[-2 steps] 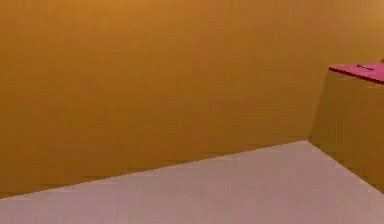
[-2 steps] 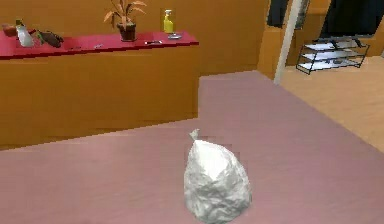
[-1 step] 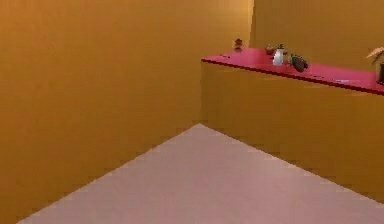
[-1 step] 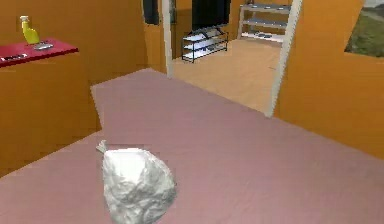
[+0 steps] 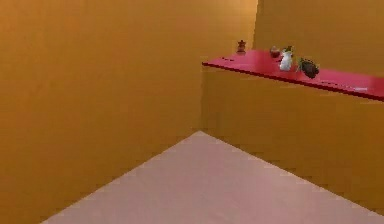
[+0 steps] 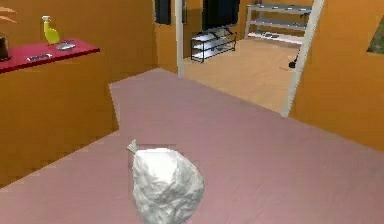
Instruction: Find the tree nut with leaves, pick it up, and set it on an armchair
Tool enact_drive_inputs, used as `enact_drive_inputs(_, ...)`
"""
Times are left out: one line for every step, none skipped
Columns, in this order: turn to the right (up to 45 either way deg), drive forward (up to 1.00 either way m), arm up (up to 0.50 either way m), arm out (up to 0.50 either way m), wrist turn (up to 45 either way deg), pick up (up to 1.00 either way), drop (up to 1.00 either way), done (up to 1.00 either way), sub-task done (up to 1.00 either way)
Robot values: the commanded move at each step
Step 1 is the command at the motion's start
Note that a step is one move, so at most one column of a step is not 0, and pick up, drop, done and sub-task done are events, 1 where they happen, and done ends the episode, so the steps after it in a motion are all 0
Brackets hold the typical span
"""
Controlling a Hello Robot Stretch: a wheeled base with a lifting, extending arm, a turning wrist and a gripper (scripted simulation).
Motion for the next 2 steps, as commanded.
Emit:
enact_drive_inputs(12.0,0.00,0.00,0.00,0.0,0.00,0.00,0.00,0.00)
enact_drive_inputs(0.0,0.35,0.00,0.00,0.0,0.00,0.00,0.00,0.00)
